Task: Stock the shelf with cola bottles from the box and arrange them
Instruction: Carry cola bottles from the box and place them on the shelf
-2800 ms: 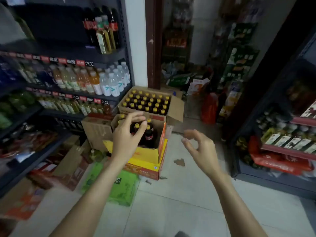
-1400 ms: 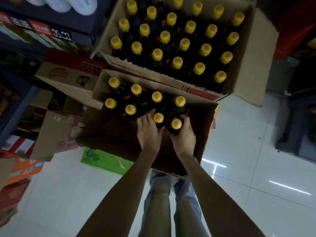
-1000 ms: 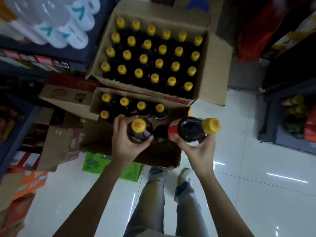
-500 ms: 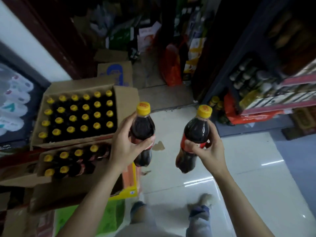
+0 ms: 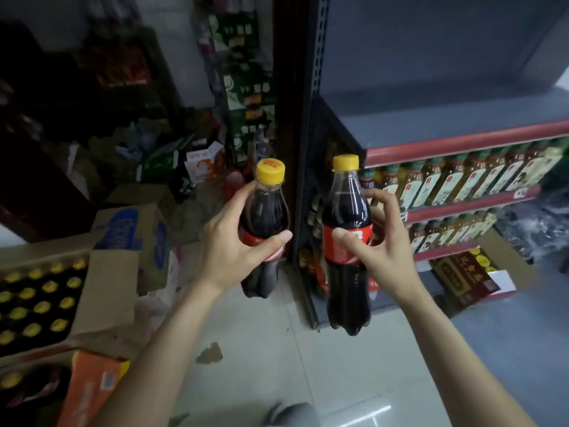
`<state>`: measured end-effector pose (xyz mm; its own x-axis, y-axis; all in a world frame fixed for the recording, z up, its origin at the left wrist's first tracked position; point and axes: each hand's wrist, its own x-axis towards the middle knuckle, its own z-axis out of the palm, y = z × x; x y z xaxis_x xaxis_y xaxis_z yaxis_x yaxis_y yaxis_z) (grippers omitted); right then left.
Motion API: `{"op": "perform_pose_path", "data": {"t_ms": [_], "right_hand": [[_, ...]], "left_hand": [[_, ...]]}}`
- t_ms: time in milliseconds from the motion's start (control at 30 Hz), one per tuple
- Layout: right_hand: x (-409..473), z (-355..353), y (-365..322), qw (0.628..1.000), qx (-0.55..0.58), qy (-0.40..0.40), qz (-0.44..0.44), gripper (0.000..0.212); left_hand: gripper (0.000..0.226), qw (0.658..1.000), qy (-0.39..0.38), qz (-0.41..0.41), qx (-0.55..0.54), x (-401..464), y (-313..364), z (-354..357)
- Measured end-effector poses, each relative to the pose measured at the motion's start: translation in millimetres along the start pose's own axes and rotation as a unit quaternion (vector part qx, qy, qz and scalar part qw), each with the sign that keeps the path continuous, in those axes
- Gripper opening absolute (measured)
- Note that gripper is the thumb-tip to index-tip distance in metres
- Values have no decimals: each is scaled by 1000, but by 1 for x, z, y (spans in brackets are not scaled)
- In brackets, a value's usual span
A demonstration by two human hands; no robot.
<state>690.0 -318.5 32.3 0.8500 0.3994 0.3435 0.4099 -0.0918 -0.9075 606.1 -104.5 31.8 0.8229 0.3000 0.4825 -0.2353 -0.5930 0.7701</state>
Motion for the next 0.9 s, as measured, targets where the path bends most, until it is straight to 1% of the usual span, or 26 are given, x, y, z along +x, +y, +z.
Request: {"op": "perform_pose_path", "data": {"t_ms": [133,233,333,433,533,633,733,833,900], "right_hand": [[59,-57,-2,998,16,24,-59,49],[102,-92,-2,994,43,31,-93,48],[147,-123,-6,989,44,35,-136,52],[190,-151,-6,981,30,26,-191,61],[225,-177,3,973,13,27,-229,66],[257,-204,22,965,12,47,-259,67],[289,-241,46,961,16,68,-268,69],[320,-288,73,955,-4,87,-285,70],[337,-324,92,950,-24,98,-296,69]], "left_hand": [[74,996,59,65,-19,62,28,45],[77,986,113,117,-33,110,43,76],[76,975,155,158,-28,161,58,103],[76,963,188,193,20,205,65,130],[79,959,179,211,52,240,65,158],[73,958,161,231,61,268,70,196],[70,954,149,253,67,296,83,247],[72,955,146,250,71,329,93,302],[73,950,154,248,115,350,98,340]]}}
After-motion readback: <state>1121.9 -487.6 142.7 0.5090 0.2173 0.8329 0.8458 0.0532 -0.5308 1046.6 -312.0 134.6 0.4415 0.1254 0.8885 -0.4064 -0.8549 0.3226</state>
